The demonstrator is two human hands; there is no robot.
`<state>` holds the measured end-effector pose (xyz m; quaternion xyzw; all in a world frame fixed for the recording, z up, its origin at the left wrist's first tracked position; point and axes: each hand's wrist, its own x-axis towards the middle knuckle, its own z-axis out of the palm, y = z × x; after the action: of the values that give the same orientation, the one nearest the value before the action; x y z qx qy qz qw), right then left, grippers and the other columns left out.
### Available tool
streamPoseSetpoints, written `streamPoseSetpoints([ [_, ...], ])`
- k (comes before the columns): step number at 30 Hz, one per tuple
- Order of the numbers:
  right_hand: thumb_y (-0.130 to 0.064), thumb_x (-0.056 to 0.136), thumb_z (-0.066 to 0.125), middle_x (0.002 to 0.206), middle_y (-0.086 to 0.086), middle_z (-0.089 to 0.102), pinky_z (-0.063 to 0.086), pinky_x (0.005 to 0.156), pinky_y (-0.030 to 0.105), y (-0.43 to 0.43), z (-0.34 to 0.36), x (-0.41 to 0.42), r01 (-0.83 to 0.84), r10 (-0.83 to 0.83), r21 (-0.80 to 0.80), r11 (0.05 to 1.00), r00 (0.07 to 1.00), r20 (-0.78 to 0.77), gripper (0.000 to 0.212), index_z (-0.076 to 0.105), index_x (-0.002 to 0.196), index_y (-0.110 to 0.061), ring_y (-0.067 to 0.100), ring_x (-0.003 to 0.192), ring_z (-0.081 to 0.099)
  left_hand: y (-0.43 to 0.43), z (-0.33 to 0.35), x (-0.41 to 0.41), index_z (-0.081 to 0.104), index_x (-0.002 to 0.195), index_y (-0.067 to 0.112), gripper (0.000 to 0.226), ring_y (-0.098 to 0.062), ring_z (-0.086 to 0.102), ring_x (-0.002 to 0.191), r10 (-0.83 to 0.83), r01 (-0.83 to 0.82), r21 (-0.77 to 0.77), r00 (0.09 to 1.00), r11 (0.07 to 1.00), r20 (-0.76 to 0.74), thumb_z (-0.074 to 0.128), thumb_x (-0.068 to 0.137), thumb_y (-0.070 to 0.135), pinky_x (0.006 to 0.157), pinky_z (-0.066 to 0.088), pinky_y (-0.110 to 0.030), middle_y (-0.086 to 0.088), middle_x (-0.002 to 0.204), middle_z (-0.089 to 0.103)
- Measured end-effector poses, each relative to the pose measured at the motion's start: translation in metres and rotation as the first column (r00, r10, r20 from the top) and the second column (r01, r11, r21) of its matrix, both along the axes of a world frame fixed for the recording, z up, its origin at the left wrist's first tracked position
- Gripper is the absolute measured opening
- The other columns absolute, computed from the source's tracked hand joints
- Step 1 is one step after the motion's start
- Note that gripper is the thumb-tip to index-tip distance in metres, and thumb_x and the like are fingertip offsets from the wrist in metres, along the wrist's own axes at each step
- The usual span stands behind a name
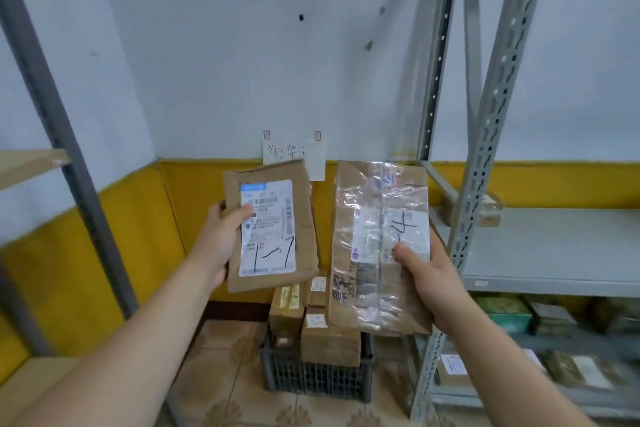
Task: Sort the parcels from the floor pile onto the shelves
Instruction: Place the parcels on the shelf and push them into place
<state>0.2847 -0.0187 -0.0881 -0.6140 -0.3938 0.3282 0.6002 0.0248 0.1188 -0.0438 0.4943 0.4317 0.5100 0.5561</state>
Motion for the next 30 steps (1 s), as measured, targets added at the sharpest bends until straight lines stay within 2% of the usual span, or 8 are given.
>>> streamPoseSetpoints([
  [7, -0.029, 0.094, 0.065, 0.112, -0.001, 0.066, 0.055, 0.068, 0.034, -0.071, -0.029, -0.016, 0.165, -0.179, -0.126, 0.978, 0.978, -0.108, 0.040, 0.048, 0.130, -0.035, 0.022, 0.093, 0.069, -0.045, -0.018, 0.011, 0.059, 0.104, 0.021, 0.012, -0.020, 0.073, 0.071, -0.267, 0.250, -0.121, 0.951, 0.961, -0.155, 0.048, 0.099, 0.020, 0.053, 0.054, -0.030, -0.005, 0.088, 0.075],
  [11, -0.031, 0.093, 0.066, 0.115, 0.002, 0.067, 0.058, 0.080, 0.045, -0.113, -0.040, 0.002, 0.253, -0.278, -0.193, 0.948, 0.953, -0.116, 0.045, 0.048, 0.135, -0.035, 0.025, 0.094, 0.070, -0.069, -0.034, 0.039, 0.053, 0.120, 0.018, 0.023, -0.029, 0.071, 0.085, -0.396, 0.369, -0.174, 0.903, 0.913, -0.166, 0.044, 0.098, 0.016, 0.067, 0.054, -0.040, -0.012, 0.101, 0.072],
  [16, -0.029, 0.093, 0.067, 0.113, 0.006, 0.067, 0.060, 0.072, 0.041, -0.168, -0.041, 0.039, 0.299, -0.339, -0.254, 0.920, 0.932, -0.131, 0.049, 0.044, 0.136, -0.029, 0.027, 0.087, 0.073, -0.100, -0.050, 0.090, 0.038, 0.126, 0.017, 0.030, -0.026, 0.070, 0.074, -0.478, 0.446, -0.225, 0.871, 0.866, -0.113, 0.051, 0.098, 0.020, 0.056, 0.053, -0.035, -0.014, 0.099, 0.068],
  [19, -0.024, 0.092, 0.068, 0.115, 0.007, 0.067, 0.060, 0.080, 0.047, -0.204, -0.041, 0.071, 0.341, -0.379, -0.255, 0.905, 0.918, -0.119, 0.049, 0.044, 0.135, -0.026, 0.028, 0.090, 0.073, -0.122, -0.059, 0.132, 0.043, 0.131, 0.013, 0.034, -0.027, 0.073, 0.077, -0.591, 0.555, -0.287, 0.805, 0.781, -0.050, 0.051, 0.098, 0.017, 0.058, 0.056, -0.036, -0.013, 0.098, 0.073],
  [22, -0.022, 0.094, 0.066, 0.113, 0.008, 0.068, 0.059, 0.073, 0.041, -0.244, -0.038, 0.108, 0.408, -0.447, -0.240, 0.881, 0.883, -0.140, 0.043, 0.045, 0.131, -0.025, 0.027, 0.088, 0.073, -0.147, -0.065, 0.188, 0.042, 0.139, 0.021, 0.043, -0.028, 0.073, 0.088, -0.682, 0.642, -0.313, 0.730, 0.700, -0.028, 0.051, 0.097, 0.013, 0.065, 0.056, -0.035, -0.010, 0.104, 0.074],
  [25, -0.022, 0.094, 0.066, 0.113, 0.008, 0.067, 0.058, 0.073, 0.040, -0.290, -0.036, 0.154, 0.470, -0.510, -0.233, 0.851, 0.846, -0.156, 0.043, 0.043, 0.130, -0.026, 0.028, 0.088, 0.072, -0.181, -0.063, 0.253, 0.051, 0.129, 0.026, 0.035, -0.026, 0.073, 0.089, -0.751, 0.712, -0.295, 0.659, 0.638, -0.034, 0.047, 0.099, 0.010, 0.067, 0.056, -0.034, -0.008, 0.103, 0.074],
  [27, -0.022, 0.094, 0.066, 0.112, 0.006, 0.067, 0.058, 0.072, 0.039, -0.321, -0.033, 0.189, 0.511, -0.545, -0.214, 0.833, 0.823, -0.158, 0.042, 0.044, 0.129, -0.027, 0.027, 0.088, 0.072, -0.206, -0.062, 0.298, 0.052, 0.125, 0.026, 0.031, -0.025, 0.073, 0.086, -0.767, 0.730, -0.285, 0.641, 0.621, -0.030, 0.048, 0.098, 0.010, 0.064, 0.058, -0.033, -0.007, 0.100, 0.075],
  [30, -0.022, 0.094, 0.066, 0.111, 0.004, 0.067, 0.057, 0.071, 0.037, -0.363, -0.026, 0.242, 0.563, -0.591, -0.193, 0.804, 0.793, -0.149, 0.044, 0.042, 0.130, -0.029, 0.025, 0.089, 0.071, -0.240, -0.062, 0.368, 0.043, 0.133, 0.020, 0.040, -0.033, 0.071, 0.089, -0.748, 0.715, -0.262, 0.663, 0.648, -0.042, 0.055, 0.096, 0.012, 0.082, 0.057, -0.049, -0.014, 0.102, 0.073],
])
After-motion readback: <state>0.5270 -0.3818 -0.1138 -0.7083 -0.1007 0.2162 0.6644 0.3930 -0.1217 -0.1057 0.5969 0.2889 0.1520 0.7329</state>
